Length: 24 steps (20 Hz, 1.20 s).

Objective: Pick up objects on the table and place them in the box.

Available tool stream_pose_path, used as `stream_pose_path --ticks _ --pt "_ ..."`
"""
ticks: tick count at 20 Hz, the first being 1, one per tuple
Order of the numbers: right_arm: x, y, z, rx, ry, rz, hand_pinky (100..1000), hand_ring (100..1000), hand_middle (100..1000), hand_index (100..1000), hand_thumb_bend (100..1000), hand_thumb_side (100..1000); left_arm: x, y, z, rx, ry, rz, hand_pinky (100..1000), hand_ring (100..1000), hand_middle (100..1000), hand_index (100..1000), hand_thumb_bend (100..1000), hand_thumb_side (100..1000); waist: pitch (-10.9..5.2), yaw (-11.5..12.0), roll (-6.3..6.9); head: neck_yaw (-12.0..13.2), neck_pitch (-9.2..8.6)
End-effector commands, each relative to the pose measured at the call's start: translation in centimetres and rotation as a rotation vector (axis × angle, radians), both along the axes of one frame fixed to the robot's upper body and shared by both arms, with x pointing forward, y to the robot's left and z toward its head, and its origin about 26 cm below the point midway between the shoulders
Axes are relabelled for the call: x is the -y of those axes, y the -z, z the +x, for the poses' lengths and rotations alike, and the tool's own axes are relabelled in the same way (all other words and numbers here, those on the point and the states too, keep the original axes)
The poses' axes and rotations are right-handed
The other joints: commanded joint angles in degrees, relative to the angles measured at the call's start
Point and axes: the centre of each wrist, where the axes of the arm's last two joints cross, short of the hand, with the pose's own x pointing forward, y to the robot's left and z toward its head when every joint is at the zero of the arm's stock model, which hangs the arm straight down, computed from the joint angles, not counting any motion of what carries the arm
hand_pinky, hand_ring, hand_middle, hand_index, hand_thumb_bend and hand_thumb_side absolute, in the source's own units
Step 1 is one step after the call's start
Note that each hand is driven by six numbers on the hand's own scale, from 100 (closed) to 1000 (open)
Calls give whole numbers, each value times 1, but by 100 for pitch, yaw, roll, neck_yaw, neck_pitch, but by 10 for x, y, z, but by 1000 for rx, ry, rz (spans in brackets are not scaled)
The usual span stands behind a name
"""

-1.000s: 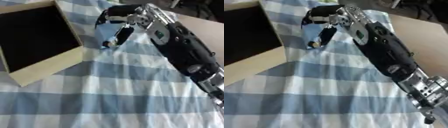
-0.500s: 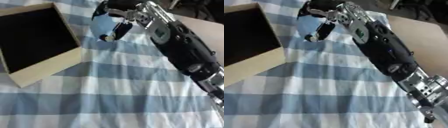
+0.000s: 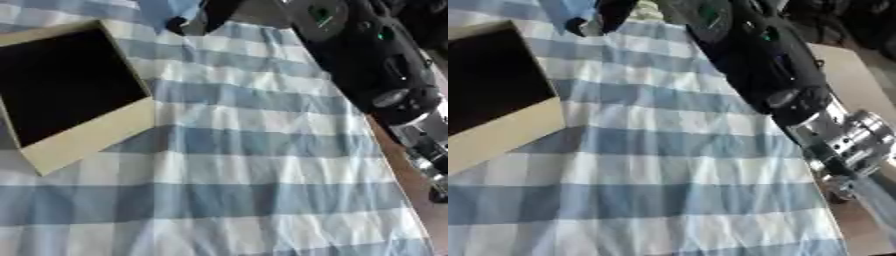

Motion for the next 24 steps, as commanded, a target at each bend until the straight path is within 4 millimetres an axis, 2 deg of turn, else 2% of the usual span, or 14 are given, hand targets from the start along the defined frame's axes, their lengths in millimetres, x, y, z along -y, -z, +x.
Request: stream_pose_path --ticks 1,9,14,18,24 --pt "-10 -16 -8 55 -35 20 812 710 411 624 100 100 5 -11 -1 40 41 12 777 789 726 810 537 717 -181 77 80 -195 94" --pt "-38 -21 -5 101 -89 78 806 704 419 635 100 100 12 -14 1 75 102 5 778 789 727 811 543 713 -307 490 -1 -492 192" --pt "-63 -18 -6 115 -140 80 802 701 418 634 100 100 14 -15 2 96 123 4 778 788 727 811 545 711 -326 624 -1 -627 198" --pt "-79 -10 -3 102 -168 80 799 698 418 635 100 100 16 -17 3 111 139 -2 779 789 728 812 548 709 -355 702 18 -819 210" --pt "-89 9 8 68 -168 86 788 696 415 636 100 100 18 -17 3 127 151 -5 779 789 728 812 550 709 -368 809 21 -963 201"
